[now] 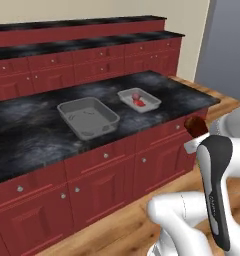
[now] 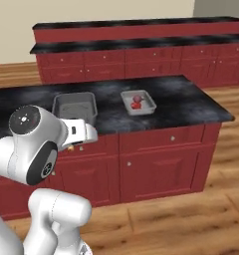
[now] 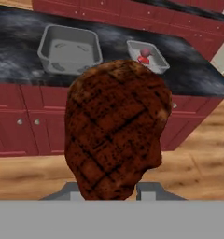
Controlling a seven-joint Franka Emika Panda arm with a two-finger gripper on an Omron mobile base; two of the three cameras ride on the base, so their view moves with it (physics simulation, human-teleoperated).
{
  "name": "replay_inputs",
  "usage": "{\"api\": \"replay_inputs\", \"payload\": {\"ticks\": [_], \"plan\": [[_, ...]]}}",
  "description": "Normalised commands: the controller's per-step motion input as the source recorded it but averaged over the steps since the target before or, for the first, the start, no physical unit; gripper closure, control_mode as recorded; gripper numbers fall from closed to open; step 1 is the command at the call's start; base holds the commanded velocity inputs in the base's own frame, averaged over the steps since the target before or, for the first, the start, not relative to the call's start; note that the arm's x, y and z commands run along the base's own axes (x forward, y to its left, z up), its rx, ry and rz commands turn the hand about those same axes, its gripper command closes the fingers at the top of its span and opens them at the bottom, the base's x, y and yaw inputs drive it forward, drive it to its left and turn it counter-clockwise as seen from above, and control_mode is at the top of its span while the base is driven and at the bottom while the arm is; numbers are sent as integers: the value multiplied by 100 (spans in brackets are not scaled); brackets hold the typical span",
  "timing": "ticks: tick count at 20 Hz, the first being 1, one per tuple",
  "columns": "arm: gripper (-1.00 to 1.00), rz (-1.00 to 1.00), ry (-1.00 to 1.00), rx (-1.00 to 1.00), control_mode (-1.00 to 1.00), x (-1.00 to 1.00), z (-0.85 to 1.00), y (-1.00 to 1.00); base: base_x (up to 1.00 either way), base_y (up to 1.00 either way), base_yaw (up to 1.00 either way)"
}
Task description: Place one onion and one steak in each tupperware on the nearby counter, to pack two identical lunches.
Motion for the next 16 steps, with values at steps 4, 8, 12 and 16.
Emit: {"api": "replay_inputs", "payload": {"ticks": [4, 8, 12, 16], "plan": [[100, 0, 0, 0, 100, 0, 0, 0, 56, 72, 23], [100, 0, 0, 0, 100, 0, 0, 0, 89, 36, 25], [100, 0, 0, 0, 100, 0, 0, 0, 77, 0, 25], [100, 0, 0, 0, 100, 0, 0, 0, 50, 0, 24]]}}
